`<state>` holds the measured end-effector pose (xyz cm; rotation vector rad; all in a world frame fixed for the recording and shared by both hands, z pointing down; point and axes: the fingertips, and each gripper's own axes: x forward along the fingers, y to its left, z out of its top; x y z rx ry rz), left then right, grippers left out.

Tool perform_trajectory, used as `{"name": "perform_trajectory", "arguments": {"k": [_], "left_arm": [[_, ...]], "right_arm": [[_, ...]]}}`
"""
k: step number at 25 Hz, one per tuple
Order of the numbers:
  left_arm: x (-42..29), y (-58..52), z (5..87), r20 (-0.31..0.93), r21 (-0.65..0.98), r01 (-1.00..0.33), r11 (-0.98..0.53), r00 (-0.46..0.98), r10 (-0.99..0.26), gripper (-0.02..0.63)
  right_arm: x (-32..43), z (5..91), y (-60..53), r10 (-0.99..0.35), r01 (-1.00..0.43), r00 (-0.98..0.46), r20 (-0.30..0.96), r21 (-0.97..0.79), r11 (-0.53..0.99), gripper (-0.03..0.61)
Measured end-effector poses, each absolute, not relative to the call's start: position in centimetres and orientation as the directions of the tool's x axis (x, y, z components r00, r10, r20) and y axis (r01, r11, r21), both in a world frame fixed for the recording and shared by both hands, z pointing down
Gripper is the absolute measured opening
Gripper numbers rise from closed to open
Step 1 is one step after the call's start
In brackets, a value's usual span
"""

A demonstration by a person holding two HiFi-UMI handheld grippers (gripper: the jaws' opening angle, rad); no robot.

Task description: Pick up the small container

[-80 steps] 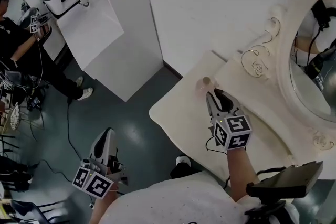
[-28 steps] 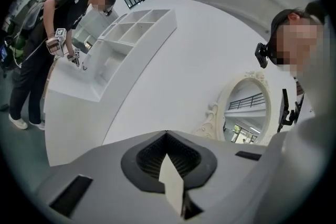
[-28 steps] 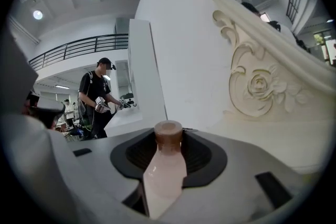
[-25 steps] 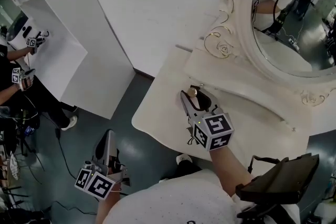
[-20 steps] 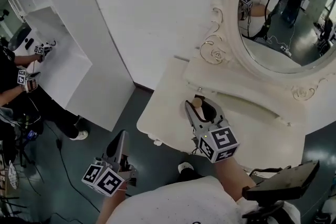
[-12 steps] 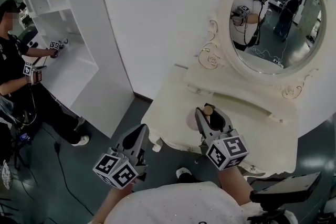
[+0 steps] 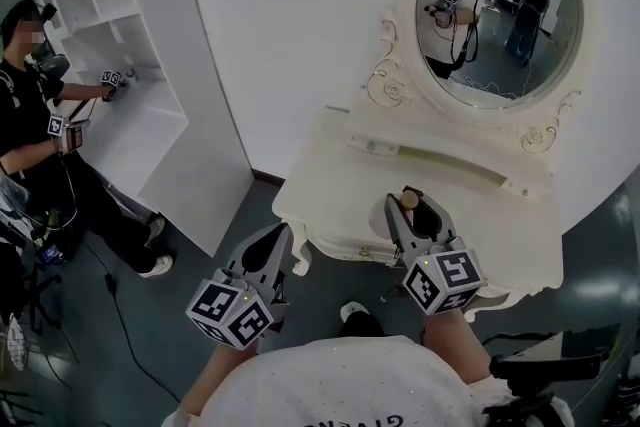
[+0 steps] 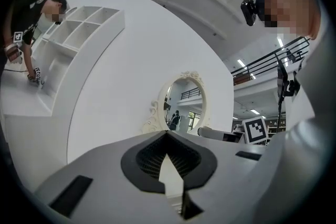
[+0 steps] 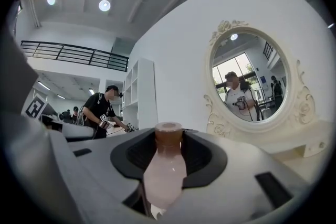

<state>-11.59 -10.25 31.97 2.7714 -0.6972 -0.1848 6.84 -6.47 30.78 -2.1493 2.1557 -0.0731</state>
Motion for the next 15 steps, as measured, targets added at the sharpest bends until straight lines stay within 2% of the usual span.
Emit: {"name": "perform_trajectory", "arguments": {"k": [15], "left_arm": [[-15.1,-7.8,31.5,-0.079,0.315,-0.432,-0.845,0.876,-0.476,0.002]], "right_arm": [[5.3,30.3,-2.6,-0.998,-0.993,0.057,-0.035,-0.108,-0.052,0.141]]}}
